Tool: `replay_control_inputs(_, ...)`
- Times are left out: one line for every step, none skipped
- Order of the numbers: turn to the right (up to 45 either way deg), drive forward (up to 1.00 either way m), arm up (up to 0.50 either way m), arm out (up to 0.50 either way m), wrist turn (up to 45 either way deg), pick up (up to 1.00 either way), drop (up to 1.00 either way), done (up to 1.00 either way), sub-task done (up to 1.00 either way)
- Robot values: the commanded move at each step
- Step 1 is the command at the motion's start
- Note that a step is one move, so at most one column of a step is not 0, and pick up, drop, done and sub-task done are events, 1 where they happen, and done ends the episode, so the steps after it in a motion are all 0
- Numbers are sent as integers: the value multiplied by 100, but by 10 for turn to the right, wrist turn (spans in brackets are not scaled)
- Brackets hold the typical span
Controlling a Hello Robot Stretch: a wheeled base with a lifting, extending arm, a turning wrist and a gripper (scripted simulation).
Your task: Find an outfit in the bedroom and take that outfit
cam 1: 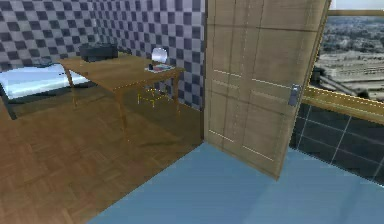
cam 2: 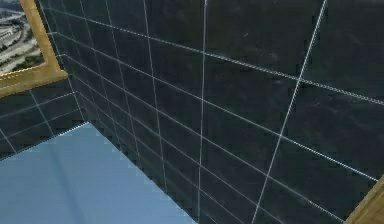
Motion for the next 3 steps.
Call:
replay_control_inputs(-30, 0, 0, 0, 0, 0, 0, 0, 0)
replay_control_inputs(450, 0, 0, 0, 0, 0, 0, 0, 0)
replay_control_inputs(420, 0, 0, 0, 0, 0, 0, 0, 0)
